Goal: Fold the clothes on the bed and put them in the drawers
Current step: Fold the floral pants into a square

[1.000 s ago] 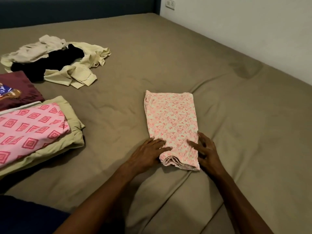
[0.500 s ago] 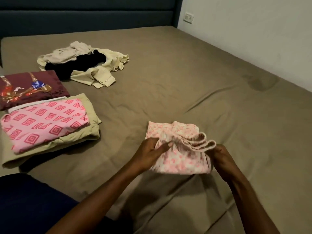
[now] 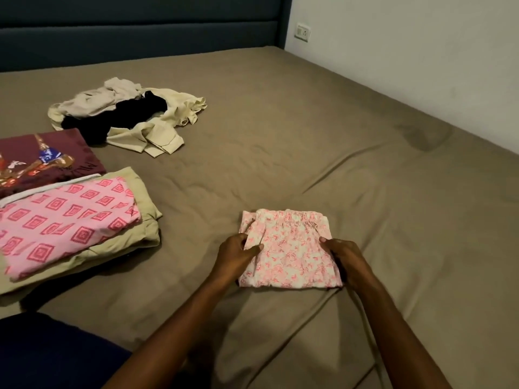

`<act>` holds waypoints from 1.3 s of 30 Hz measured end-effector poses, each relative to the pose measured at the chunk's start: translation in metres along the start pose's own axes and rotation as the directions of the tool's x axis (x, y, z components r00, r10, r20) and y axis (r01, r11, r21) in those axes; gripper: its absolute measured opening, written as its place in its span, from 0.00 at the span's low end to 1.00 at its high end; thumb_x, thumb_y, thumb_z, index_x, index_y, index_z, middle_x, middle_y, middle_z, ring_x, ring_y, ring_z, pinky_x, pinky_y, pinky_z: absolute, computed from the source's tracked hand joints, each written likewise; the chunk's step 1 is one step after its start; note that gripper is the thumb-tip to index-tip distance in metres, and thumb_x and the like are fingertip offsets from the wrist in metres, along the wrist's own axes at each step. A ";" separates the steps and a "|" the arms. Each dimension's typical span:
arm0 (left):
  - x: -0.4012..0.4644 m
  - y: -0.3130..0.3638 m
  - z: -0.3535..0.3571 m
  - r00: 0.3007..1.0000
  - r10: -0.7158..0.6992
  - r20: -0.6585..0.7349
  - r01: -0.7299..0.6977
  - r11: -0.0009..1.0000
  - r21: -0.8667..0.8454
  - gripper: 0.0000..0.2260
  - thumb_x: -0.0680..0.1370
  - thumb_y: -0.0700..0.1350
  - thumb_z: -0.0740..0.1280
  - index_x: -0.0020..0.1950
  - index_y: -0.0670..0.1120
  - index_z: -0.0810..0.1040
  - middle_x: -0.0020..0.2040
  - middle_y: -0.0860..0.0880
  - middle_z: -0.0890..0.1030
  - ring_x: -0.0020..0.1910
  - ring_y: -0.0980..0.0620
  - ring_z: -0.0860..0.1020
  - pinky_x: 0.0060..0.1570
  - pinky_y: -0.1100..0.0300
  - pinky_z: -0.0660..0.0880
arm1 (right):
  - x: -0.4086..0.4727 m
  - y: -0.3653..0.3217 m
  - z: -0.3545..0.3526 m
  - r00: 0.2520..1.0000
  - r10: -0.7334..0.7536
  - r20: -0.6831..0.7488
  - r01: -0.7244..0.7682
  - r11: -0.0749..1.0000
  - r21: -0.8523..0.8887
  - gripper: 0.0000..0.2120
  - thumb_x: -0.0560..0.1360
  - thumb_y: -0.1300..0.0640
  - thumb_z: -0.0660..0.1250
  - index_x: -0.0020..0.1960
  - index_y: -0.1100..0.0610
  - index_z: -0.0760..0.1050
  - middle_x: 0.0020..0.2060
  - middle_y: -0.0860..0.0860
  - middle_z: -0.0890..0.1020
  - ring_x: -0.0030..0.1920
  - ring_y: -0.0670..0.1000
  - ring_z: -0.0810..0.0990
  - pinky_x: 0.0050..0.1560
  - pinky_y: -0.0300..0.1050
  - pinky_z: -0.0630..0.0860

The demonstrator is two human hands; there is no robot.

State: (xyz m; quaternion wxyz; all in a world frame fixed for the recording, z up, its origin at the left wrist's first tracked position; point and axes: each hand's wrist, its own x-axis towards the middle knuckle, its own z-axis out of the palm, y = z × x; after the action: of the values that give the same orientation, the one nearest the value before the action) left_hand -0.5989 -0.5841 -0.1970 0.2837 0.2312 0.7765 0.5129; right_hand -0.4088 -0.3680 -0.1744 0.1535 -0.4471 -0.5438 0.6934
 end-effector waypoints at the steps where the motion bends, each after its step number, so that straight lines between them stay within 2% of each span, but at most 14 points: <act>1: 0.001 -0.003 -0.001 1.000 -0.007 -0.013 0.007 1.000 -0.020 0.11 0.75 0.49 0.77 0.55 0.48 0.85 0.49 0.54 0.87 0.49 0.54 0.85 0.53 0.51 0.82 | 0.002 0.000 0.003 1.000 -0.020 -0.007 0.020 0.999 -0.029 0.09 0.77 0.61 0.74 0.45 0.68 0.81 0.45 0.65 0.86 0.41 0.59 0.86 0.39 0.48 0.82; 5: -0.014 -0.017 -0.010 0.996 -0.061 -0.071 0.053 0.993 -0.108 0.17 0.71 0.56 0.79 0.54 0.48 0.83 0.47 0.51 0.87 0.49 0.48 0.85 0.47 0.53 0.80 | 0.002 0.016 0.006 0.989 -0.122 -0.078 0.118 0.991 -0.060 0.09 0.78 0.61 0.74 0.49 0.68 0.81 0.46 0.62 0.87 0.44 0.60 0.86 0.46 0.50 0.81; 8: -0.030 -0.020 -0.018 0.993 -0.098 -0.066 0.086 0.981 -0.177 0.22 0.65 0.58 0.81 0.52 0.48 0.82 0.43 0.48 0.87 0.46 0.44 0.86 0.40 0.50 0.81 | -0.003 0.035 0.004 0.945 -0.242 -0.222 0.226 0.970 -0.096 0.04 0.78 0.58 0.74 0.48 0.60 0.83 0.45 0.58 0.87 0.44 0.56 0.83 0.46 0.51 0.77; 10: -0.038 -0.019 -0.021 0.993 -0.089 -0.073 0.080 0.991 -0.110 0.20 0.65 0.53 0.84 0.51 0.48 0.82 0.38 0.47 0.85 0.39 0.47 0.85 0.36 0.49 0.83 | -0.012 0.046 0.004 0.896 -0.312 -0.317 0.298 0.950 -0.095 0.02 0.78 0.61 0.73 0.50 0.57 0.84 0.46 0.56 0.87 0.46 0.55 0.84 0.46 0.49 0.79; 12: -0.047 -0.016 -0.024 0.991 -0.105 -0.082 0.105 0.994 -0.007 0.22 0.62 0.53 0.86 0.48 0.49 0.82 0.35 0.49 0.83 0.32 0.53 0.83 0.33 0.55 0.82 | -0.023 0.054 0.006 0.849 -0.375 -0.372 0.358 0.926 -0.115 0.05 0.78 0.63 0.72 0.53 0.57 0.83 0.47 0.54 0.87 0.49 0.55 0.85 0.49 0.51 0.81; 13: -0.049 -0.015 -0.026 0.989 -0.120 -0.083 0.125 0.990 0.066 0.23 0.59 0.54 0.87 0.46 0.50 0.81 0.34 0.50 0.83 0.30 0.56 0.82 0.32 0.57 0.81 | -0.030 0.057 0.007 0.832 -0.409 -0.374 0.384 0.912 -0.143 0.05 0.78 0.63 0.73 0.53 0.57 0.82 0.49 0.54 0.87 0.50 0.55 0.85 0.50 0.52 0.82; 16: -0.053 -0.016 -0.030 0.988 -0.155 -0.016 0.155 0.963 0.219 0.25 0.54 0.58 0.87 0.42 0.49 0.81 0.32 0.53 0.84 0.31 0.55 0.83 0.38 0.52 0.83 | -0.050 0.067 0.007 0.794 -0.511 -0.329 0.424 0.854 -0.302 0.09 0.76 0.64 0.74 0.53 0.54 0.81 0.51 0.50 0.84 0.51 0.50 0.84 0.51 0.48 0.81; 20: -0.055 -0.018 -0.034 0.984 -0.169 0.059 0.147 0.951 0.273 0.18 0.59 0.49 0.87 0.39 0.46 0.82 0.31 0.51 0.84 0.30 0.53 0.84 0.42 0.48 0.84 | -0.075 0.079 -0.002 0.722 -0.629 -0.288 0.461 0.748 -0.478 0.14 0.69 0.74 0.72 0.44 0.56 0.79 0.51 0.47 0.81 0.52 0.47 0.82 0.55 0.40 0.80; 22: -0.057 -0.019 -0.036 0.988 -0.136 0.078 0.107 0.948 0.299 0.14 0.63 0.49 0.85 0.35 0.46 0.83 0.29 0.51 0.83 0.30 0.52 0.84 0.44 0.49 0.84 | -0.082 0.085 -0.008 0.715 -0.641 -0.278 0.461 0.732 -0.502 0.17 0.69 0.75 0.72 0.48 0.55 0.81 0.52 0.45 0.81 0.52 0.46 0.82 0.56 0.37 0.79; 25: -0.058 -0.019 -0.037 0.991 -0.106 0.082 0.077 0.949 0.304 0.15 0.65 0.55 0.84 0.35 0.46 0.84 0.28 0.52 0.83 0.31 0.51 0.84 0.42 0.53 0.82 | -0.084 0.089 -0.013 0.723 -0.646 -0.245 0.467 0.718 -0.516 0.18 0.70 0.71 0.75 0.55 0.54 0.83 0.55 0.45 0.81 0.55 0.46 0.82 0.58 0.38 0.79; 29: -0.061 -0.019 -0.032 1.000 -0.027 0.013 0.021 0.933 0.360 0.14 0.67 0.56 0.82 0.35 0.49 0.84 0.28 0.56 0.82 0.29 0.58 0.81 0.39 0.55 0.80 | -0.078 0.092 -0.014 0.703 -0.669 -0.243 0.484 0.700 -0.525 0.14 0.70 0.68 0.78 0.53 0.57 0.86 0.55 0.47 0.81 0.56 0.43 0.82 0.57 0.34 0.78; 32: -0.059 -0.018 -0.032 0.999 -0.013 0.029 0.003 0.945 0.327 0.11 0.68 0.53 0.82 0.35 0.49 0.84 0.28 0.55 0.83 0.28 0.58 0.82 0.39 0.56 0.82 | -0.074 0.095 -0.014 0.697 -0.666 -0.267 0.484 0.711 -0.510 0.12 0.72 0.70 0.76 0.53 0.59 0.86 0.55 0.49 0.81 0.56 0.46 0.82 0.57 0.31 0.77; 35: -0.055 -0.019 -0.040 0.999 0.010 0.037 -0.024 0.925 0.378 0.11 0.68 0.54 0.82 0.36 0.49 0.84 0.29 0.55 0.83 0.30 0.57 0.82 0.37 0.58 0.80 | -0.072 0.098 -0.011 0.665 -0.679 -0.309 0.474 0.705 -0.528 0.10 0.74 0.71 0.74 0.53 0.61 0.85 0.55 0.51 0.81 0.56 0.49 0.82 0.58 0.32 0.77; 39: -0.046 -0.032 -0.067 0.994 0.105 -0.021 -0.069 0.783 0.618 0.11 0.68 0.60 0.77 0.39 0.56 0.80 0.36 0.57 0.79 0.41 0.53 0.79 0.39 0.58 0.72 | -0.067 0.103 -0.008 0.607 -0.713 -0.351 0.423 0.664 -0.616 0.09 0.78 0.70 0.69 0.54 0.59 0.81 0.55 0.53 0.79 0.54 0.52 0.81 0.57 0.44 0.79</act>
State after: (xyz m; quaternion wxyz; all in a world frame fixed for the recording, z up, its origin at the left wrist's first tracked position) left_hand -0.6130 -0.6702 -0.1966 0.1476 0.3325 0.8973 0.2501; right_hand -0.3371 -0.4470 -0.2355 0.4130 -0.4498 -0.7400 0.2822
